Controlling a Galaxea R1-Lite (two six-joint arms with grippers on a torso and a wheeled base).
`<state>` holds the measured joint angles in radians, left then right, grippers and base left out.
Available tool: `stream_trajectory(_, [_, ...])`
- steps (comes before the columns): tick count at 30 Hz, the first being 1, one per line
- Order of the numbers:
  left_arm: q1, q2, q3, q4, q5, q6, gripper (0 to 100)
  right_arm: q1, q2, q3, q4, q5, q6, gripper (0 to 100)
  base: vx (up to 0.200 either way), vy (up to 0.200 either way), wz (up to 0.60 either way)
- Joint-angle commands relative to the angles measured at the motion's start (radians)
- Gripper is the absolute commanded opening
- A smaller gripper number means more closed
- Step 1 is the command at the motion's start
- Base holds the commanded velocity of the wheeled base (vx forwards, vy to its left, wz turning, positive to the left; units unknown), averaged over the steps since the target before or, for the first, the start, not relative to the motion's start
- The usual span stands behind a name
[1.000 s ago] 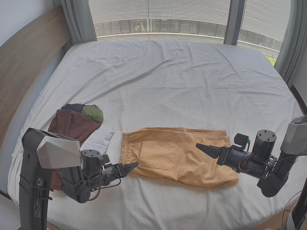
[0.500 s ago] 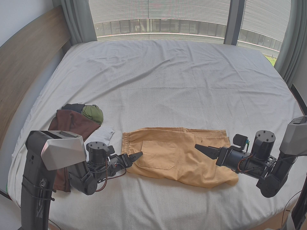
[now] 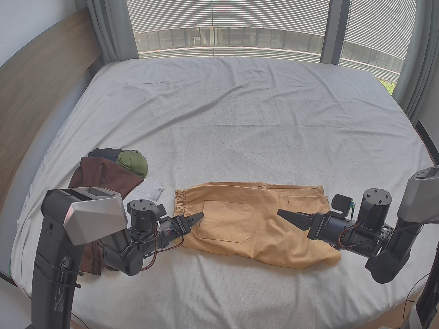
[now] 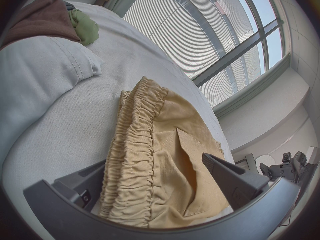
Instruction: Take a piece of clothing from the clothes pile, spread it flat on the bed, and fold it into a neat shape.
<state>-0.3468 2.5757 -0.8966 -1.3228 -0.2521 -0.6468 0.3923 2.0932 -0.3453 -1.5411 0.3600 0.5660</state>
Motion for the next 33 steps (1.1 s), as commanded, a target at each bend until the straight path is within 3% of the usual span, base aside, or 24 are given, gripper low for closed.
stream_trajectory(1, [0.000, 0.009, -0.001, -0.001, -0.001, -0.001, 0, 0.000, 0.004, 0.002, -0.001, 0.000, 0.000, 100, 0.000, 0.000, 0.00])
stream_trajectory(9, [0.009, -0.057, 0.093, 0.000, -0.003, -0.001, 0, 0.002, 0.033, 0.002, -0.001, 0.000, -0.001, 100, 0.000, 0.000, 0.00])
stream_trajectory(17, [0.075, -0.184, 0.304, -0.018, -0.013, 0.013, 0, 0.003, 0.057, 0.012, -0.001, 0.000, -0.001, 100, 0.000, 0.000, 0.00])
stream_trajectory(29, [0.184, -0.192, 0.504, -0.217, -0.064, 0.058, 0, 0.019, 0.080, 0.025, -0.001, 0.000, -0.003, 100, 0.000, 0.000, 0.00])
stream_trajectory(33, [0.230, -0.198, 0.536, -0.223, -0.070, 0.061, 0, 0.020, 0.082, 0.026, -0.002, 0.000, -0.003, 100, 0.000, 0.000, 0.00])
